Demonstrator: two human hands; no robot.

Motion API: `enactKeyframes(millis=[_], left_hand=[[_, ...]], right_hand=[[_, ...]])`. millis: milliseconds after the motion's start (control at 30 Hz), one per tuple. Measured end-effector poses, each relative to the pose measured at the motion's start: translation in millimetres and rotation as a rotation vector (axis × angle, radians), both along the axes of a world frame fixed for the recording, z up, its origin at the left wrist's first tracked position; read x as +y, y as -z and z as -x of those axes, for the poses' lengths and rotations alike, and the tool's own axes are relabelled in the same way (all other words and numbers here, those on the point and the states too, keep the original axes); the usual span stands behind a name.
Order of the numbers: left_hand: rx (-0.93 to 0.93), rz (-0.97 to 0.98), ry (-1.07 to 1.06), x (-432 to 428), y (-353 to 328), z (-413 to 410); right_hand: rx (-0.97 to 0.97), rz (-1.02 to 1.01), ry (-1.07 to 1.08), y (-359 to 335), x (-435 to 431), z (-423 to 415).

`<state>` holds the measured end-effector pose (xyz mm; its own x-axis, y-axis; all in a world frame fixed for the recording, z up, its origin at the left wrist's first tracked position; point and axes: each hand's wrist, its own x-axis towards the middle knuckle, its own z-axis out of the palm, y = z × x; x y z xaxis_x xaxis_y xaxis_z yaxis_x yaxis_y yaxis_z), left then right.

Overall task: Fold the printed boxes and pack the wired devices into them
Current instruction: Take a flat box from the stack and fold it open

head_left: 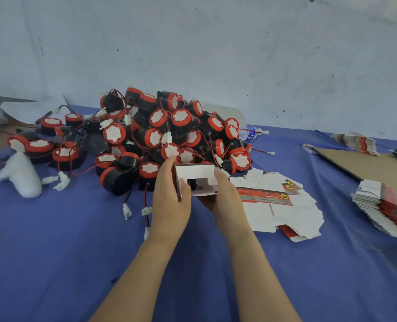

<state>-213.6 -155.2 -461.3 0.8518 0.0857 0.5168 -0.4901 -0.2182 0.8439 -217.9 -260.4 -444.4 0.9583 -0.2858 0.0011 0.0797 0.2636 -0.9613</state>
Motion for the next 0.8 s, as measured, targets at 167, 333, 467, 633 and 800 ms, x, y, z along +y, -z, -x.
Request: enactKeyframes(millis=[167, 333, 467, 633, 800], left_hand=[[0.104, 0.143, 0.082, 4.7, -4.0, -6.3], [0.239, 0.418, 0.179, 9.2, -6.7, -8.9], [0.232, 0.374, 0.226, 8.6, -6.6, -9.4], [0.145, 0.182, 0.207, 12.2, -8.0, -9.5], [0.021, 0.006, 0.298, 5.5, -9.8, 0.3]], right_hand=[[-0.019, -0.118, -0.169, -5.8, -6.0, 3.2], [-0.103, 0.08, -0.309, -4.1, -12.0, 10.2], [-0.114, 0.207, -0.2, -2.7, -13.2, 13.8], [-0.114, 0.156, -0.148, 1.3, -15.7, 9.8], [-0.128, 0.215, -0.016, 4.3, -13.5, 9.0]])
